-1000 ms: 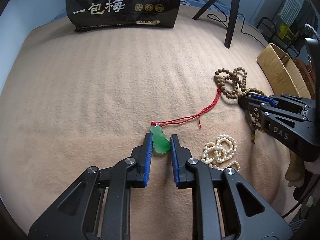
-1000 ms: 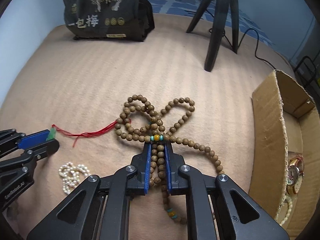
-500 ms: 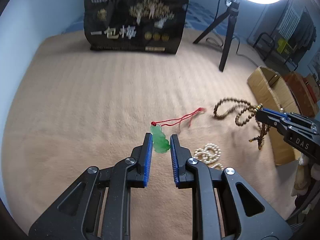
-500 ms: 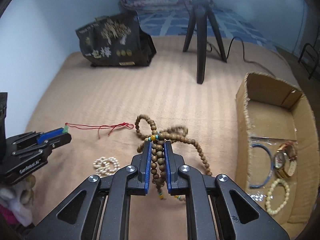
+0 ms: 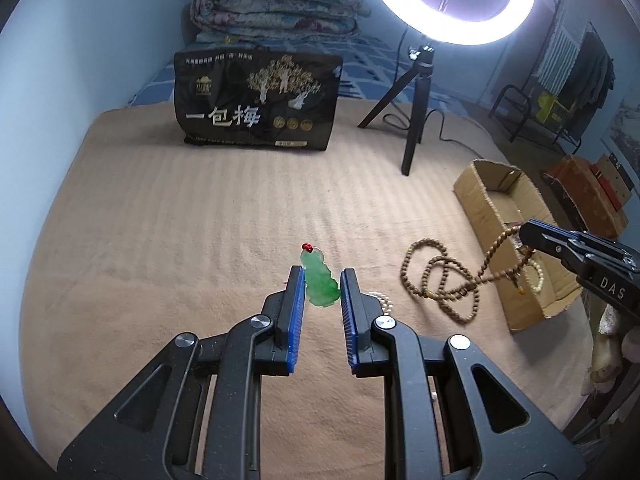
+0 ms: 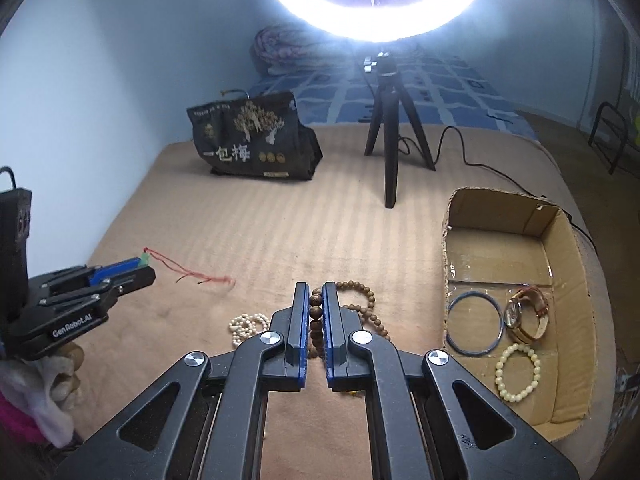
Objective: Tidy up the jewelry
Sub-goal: 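Lift and carry the pendant with the left tool while the right tool carries the mala to the box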
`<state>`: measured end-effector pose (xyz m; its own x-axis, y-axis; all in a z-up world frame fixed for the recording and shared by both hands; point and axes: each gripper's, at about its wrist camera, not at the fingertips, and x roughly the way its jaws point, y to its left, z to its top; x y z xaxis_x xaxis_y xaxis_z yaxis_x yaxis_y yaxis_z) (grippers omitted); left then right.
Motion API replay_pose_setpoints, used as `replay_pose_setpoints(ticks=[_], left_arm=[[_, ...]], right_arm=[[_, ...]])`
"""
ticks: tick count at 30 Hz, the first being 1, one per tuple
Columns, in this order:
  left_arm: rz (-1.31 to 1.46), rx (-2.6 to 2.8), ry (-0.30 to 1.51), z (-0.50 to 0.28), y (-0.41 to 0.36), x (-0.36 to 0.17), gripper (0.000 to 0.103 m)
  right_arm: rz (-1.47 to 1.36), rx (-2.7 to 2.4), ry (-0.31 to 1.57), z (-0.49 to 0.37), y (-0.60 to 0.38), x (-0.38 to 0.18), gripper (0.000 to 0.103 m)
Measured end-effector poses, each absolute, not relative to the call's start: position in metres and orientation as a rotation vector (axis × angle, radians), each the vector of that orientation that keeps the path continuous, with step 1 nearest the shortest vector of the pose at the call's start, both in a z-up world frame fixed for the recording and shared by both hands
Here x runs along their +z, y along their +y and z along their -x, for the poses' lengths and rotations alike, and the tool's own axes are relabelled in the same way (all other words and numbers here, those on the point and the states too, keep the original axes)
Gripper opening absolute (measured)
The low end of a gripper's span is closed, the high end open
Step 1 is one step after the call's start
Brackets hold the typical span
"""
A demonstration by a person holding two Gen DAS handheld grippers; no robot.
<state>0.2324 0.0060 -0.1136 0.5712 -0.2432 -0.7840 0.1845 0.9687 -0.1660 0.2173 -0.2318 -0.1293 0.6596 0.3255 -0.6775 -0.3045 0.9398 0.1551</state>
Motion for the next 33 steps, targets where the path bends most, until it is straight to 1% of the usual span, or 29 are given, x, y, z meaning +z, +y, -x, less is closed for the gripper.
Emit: replay_pose_setpoints(ticks=[2, 13, 28, 33], left_arm=[[0.080, -0.262, 0.917, -0.229, 0.007, -0.104, 0.017], [0.080, -0.323, 0.831, -0.216, -0.006, -0.050, 0.017], [0.063, -0.436, 0.732, -0.215, -0.053, 0.020, 0.017], [0.055, -0.488, 0.707, -0.219, -0.079, 0.037, 0.017]], right_arm=[[-0.037, 0.365, 0.754, -0.213, -0.235, -0.122, 0.005], [-0.035, 0.379, 0.601, -0.179, -0.260, -0.041, 0.005], [0.001, 0.354, 0.421, -0.135, -0.301, 0.059, 0.005], [0.014, 0.305, 0.369, -0.127, -0.321, 0.082, 0.005]])
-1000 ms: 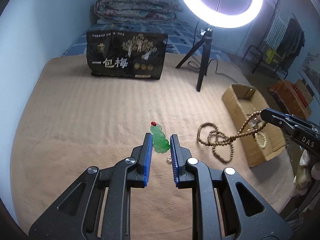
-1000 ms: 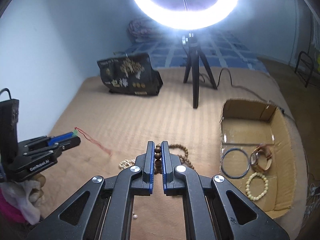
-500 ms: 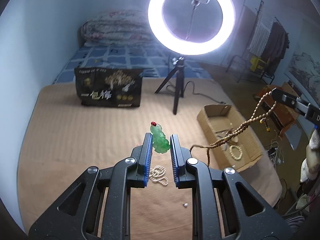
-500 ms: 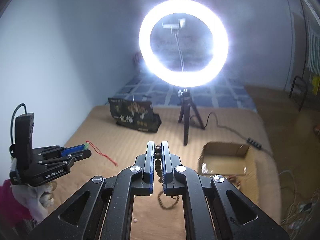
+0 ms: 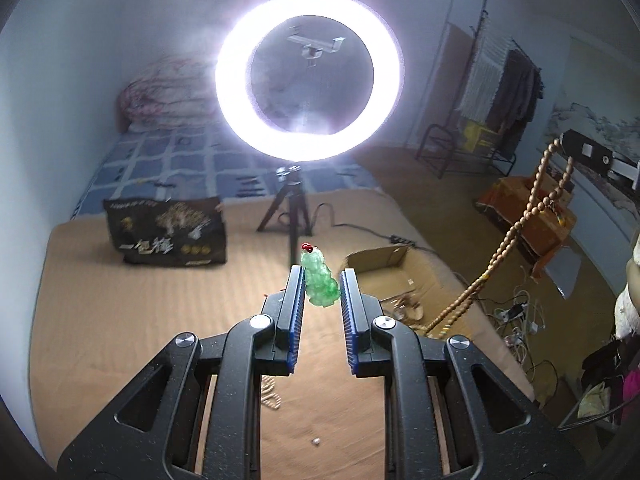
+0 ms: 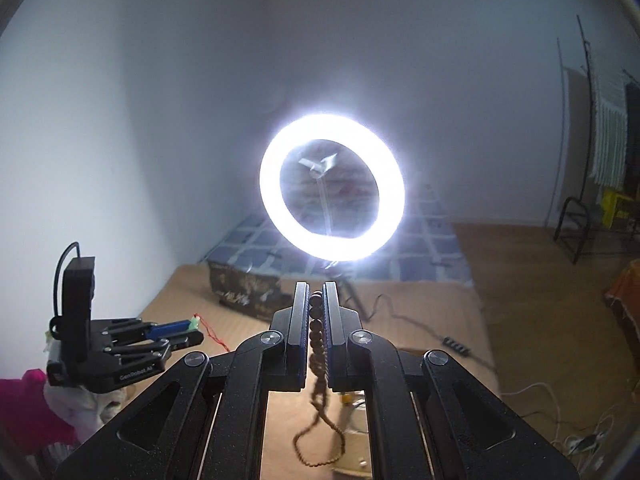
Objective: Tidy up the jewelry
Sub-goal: 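Lift and carry the pendant with the left tool while the right tool carries the mala to the box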
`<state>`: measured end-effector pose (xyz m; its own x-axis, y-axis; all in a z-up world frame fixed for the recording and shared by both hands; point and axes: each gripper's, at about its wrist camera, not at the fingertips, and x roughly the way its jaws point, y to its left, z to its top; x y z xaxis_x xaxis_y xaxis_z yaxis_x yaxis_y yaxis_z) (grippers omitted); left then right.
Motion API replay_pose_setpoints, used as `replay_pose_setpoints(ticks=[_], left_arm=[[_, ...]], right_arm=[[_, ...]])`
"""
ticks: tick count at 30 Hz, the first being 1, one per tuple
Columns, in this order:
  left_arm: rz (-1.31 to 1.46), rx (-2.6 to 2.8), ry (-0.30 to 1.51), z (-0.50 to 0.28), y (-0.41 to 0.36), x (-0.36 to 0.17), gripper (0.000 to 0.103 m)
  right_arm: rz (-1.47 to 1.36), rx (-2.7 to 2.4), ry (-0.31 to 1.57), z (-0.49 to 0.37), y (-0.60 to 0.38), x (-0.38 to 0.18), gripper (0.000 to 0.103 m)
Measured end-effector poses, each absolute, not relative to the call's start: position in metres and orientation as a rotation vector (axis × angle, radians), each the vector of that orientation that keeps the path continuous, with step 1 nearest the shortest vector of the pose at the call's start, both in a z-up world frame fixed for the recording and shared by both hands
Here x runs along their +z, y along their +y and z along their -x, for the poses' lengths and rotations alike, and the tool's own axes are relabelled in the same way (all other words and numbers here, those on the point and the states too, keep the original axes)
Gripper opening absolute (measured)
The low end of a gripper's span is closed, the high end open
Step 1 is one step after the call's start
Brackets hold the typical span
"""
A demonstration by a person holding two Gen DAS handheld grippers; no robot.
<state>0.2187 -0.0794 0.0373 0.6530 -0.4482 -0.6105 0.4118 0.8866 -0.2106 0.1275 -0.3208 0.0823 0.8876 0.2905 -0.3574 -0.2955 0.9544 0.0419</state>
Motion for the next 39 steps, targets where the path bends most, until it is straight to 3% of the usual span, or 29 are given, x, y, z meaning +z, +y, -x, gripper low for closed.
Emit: replay_pose_setpoints(ticks=[7, 15, 39], left_arm=[[0.025, -0.558, 0.694, -0.229, -0.131, 0.045, 0.017], [0.033, -0.612, 0.746, -0.250, -0.183, 0.019, 0.017], [-0.043, -0.629, 0.925, -0.308, -0.275, -0.095, 0.017]], right_arm=[[0.014, 0.240, 0.366, -0.132, -0.348, 0.080, 0.005], [-0.002, 0.214, 0.421, -0.150, -0.369, 0.047, 0.005], [-0.136, 0.210, 0.702, -0.188, -0.414, -0.114, 0.005]])
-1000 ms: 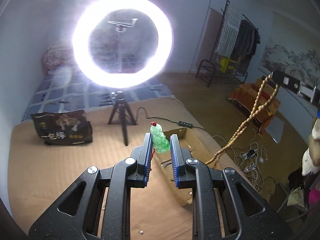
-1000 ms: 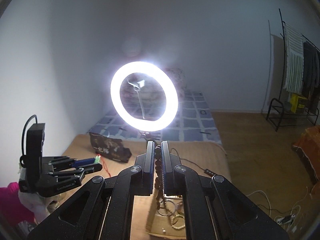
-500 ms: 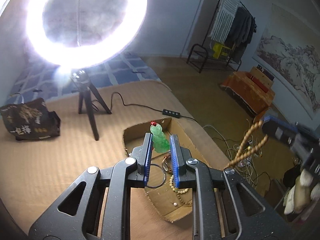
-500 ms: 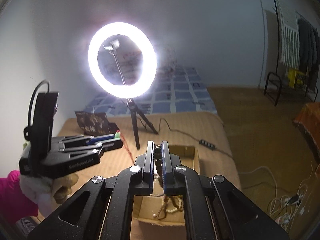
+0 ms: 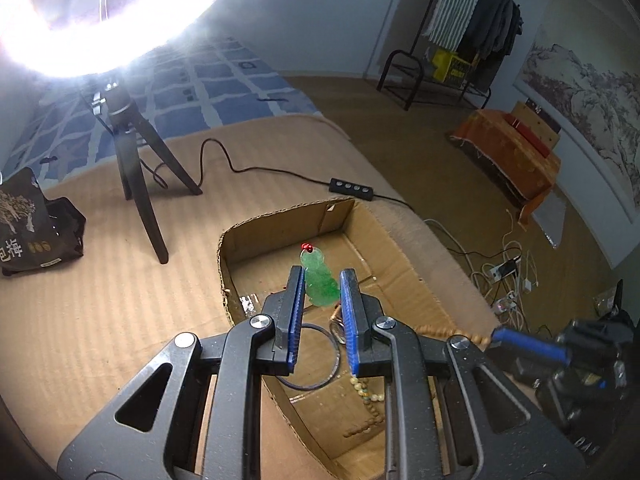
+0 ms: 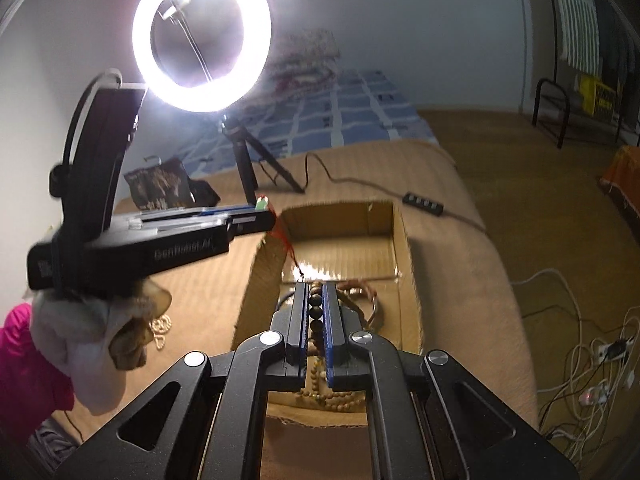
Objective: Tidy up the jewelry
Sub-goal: 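Lift and carry the pendant with the left tool while the right tool carries the mala to the box, then open the left tool over the box while the right tool releases the mala inside, then move the left tool to the pearl necklace while the right tool reaches the pearl earring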
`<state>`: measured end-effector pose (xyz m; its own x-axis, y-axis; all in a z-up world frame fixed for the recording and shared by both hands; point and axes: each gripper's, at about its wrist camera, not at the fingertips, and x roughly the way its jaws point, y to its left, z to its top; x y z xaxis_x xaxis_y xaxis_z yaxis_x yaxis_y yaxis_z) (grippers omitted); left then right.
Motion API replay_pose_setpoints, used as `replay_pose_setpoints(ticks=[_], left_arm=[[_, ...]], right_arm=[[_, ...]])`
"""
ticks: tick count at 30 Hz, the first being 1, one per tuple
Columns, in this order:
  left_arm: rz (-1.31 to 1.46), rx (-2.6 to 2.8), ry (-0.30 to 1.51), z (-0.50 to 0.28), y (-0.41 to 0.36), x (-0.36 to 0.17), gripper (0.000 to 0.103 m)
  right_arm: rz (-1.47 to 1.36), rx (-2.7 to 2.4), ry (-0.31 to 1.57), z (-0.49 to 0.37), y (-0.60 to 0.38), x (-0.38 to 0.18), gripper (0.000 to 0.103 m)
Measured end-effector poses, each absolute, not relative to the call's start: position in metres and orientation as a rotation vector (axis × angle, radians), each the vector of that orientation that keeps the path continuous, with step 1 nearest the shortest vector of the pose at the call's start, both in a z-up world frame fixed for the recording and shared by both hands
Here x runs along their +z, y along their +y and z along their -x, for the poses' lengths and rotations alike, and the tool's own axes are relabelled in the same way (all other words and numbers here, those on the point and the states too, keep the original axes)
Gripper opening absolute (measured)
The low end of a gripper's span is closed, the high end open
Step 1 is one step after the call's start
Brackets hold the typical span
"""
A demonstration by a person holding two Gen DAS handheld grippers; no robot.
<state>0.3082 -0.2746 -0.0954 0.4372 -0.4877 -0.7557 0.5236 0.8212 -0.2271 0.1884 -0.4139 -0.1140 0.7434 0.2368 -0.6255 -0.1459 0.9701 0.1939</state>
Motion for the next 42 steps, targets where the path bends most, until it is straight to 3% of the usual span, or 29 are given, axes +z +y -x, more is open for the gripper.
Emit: replay_pose_setpoints(ticks=[8, 11, 13, 15, 16, 22, 26, 42], left_arm=[[-0.042, -0.615, 0.965, -0.321, -0.277, -0.111, 0.017], [-0.047, -0.612, 0.967, -0.321, -0.275, -0.110, 0.028], [-0.046, -0.614, 0.958, -0.321, -0.273, -0.108, 0.037], [-0.054, -0.619, 0.951, -0.318, -0.273, -0.104, 0.037], [-0.059, -0.619, 0.945, -0.317, -0.272, -0.102, 0.037], [-0.074, -0.621, 0.909, -0.306, -0.261, -0.089, 0.037], [-0.069, -0.620, 0.894, -0.298, -0.250, -0.079, 0.037], [-0.054, -0.539, 0.837, -0.273, -0.138, -0.050, 0.037]], right_arm=[[-0.155, 0.215, 0.772, -0.197, -0.411, -0.140, 0.005], [-0.145, 0.206, 0.782, -0.196, -0.409, -0.143, 0.007], [-0.145, 0.201, 0.790, -0.198, -0.409, -0.144, 0.020], [-0.148, 0.197, 0.786, -0.196, -0.408, -0.145, 0.045], [-0.149, 0.192, 0.780, -0.194, -0.408, -0.144, 0.046], [-0.138, 0.184, 0.778, -0.188, -0.404, -0.139, 0.048], [-0.117, 0.168, 0.768, -0.183, -0.399, -0.136, 0.058], [-0.079, 0.193, 0.739, -0.150, -0.349, -0.131, 0.063]])
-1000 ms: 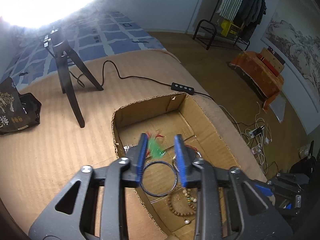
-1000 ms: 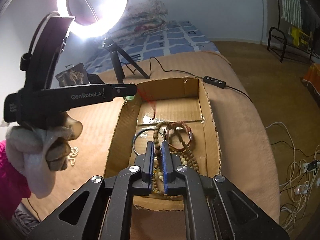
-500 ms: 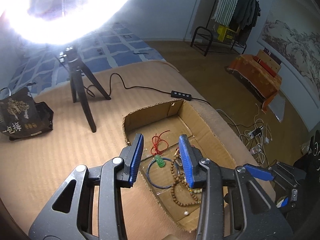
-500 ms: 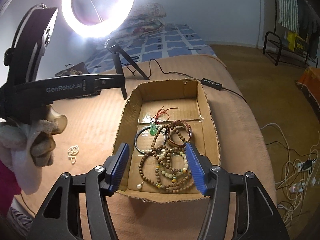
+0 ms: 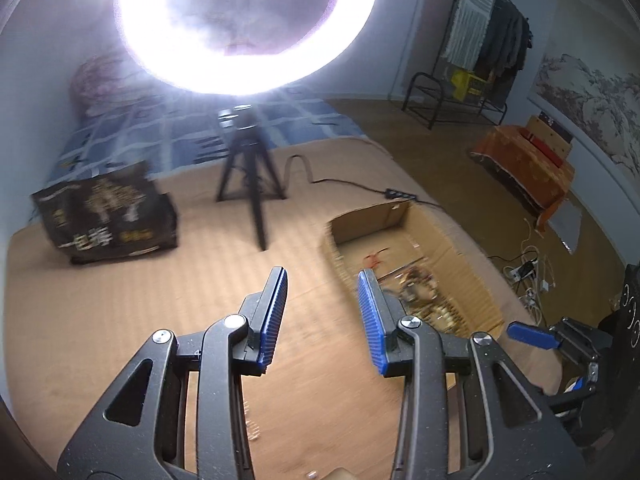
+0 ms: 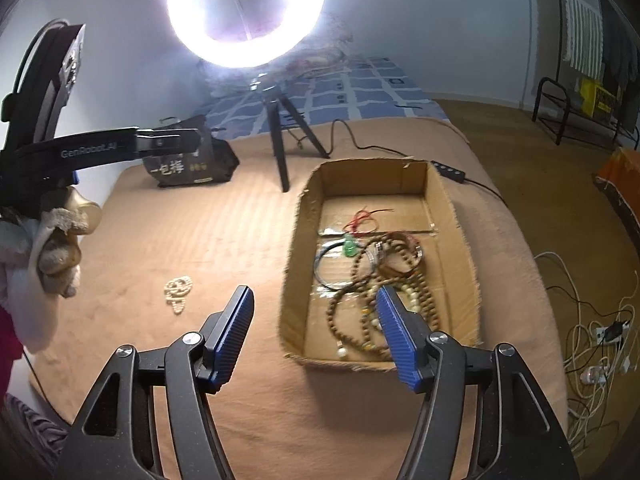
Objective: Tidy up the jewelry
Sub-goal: 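Move the left tool to the pearl necklace while the right tool reaches the pearl earring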
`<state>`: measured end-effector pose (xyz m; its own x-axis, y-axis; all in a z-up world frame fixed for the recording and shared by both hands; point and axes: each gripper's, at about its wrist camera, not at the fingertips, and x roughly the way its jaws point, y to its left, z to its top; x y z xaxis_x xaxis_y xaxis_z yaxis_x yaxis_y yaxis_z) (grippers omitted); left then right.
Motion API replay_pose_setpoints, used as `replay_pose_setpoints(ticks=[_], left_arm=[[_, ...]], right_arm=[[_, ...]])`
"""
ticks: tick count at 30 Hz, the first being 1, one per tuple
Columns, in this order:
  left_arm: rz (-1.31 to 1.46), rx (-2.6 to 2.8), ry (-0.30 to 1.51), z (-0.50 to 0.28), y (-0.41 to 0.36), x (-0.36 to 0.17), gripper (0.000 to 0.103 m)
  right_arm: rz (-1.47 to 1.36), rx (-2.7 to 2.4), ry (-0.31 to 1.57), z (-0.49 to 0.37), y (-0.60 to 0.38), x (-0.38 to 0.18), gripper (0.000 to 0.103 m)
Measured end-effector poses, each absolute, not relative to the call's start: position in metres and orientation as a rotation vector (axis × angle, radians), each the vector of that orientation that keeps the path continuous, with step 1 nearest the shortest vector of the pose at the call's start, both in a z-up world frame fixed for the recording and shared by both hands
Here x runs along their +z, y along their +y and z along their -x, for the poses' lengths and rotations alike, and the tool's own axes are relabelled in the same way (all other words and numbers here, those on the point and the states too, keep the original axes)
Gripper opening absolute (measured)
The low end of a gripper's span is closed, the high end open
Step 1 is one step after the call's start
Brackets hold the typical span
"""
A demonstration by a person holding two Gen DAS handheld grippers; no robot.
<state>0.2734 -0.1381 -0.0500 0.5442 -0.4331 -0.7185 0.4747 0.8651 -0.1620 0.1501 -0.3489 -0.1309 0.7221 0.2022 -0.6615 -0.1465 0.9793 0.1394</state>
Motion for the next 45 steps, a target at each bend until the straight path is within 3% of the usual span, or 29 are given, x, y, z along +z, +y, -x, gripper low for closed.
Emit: replay_pose_setpoints(ticks=[11, 17, 19, 21, 37, 41, 45], left_arm=[[-0.032, -0.461, 0.883, -0.253, -0.052, -0.077, 0.037], [-0.031, -0.464, 0.941, -0.243, -0.033, -0.109, 0.037], [-0.028, -0.462, 0.953, -0.241, -0.029, -0.118, 0.053], [-0.020, -0.458, 0.963, -0.240, -0.025, -0.128, 0.060], [-0.087, -0.531, 1.072, -0.239, -0.040, -0.182, 0.060], [-0.141, -0.543, 1.076, -0.239, -0.047, -0.192, 0.060], [-0.165, -0.545, 1.094, -0.243, -0.052, -0.205, 0.060]], right_arm=[[0.068, 0.261, 0.734, -0.132, -0.290, -0.143, 0.064], [0.158, 0.327, 0.849, -0.130, -0.257, -0.168, 0.064], [0.149, 0.344, 0.878, -0.131, -0.251, -0.176, 0.064], [0.150, 0.353, 0.898, -0.131, -0.243, -0.183, 0.064], [0.220, 0.468, 0.964, -0.135, -0.187, -0.234, 0.063], [0.198, 0.480, 0.967, -0.138, -0.184, -0.240, 0.055], [0.183, 0.479, 0.981, -0.141, -0.184, -0.247, 0.053]])
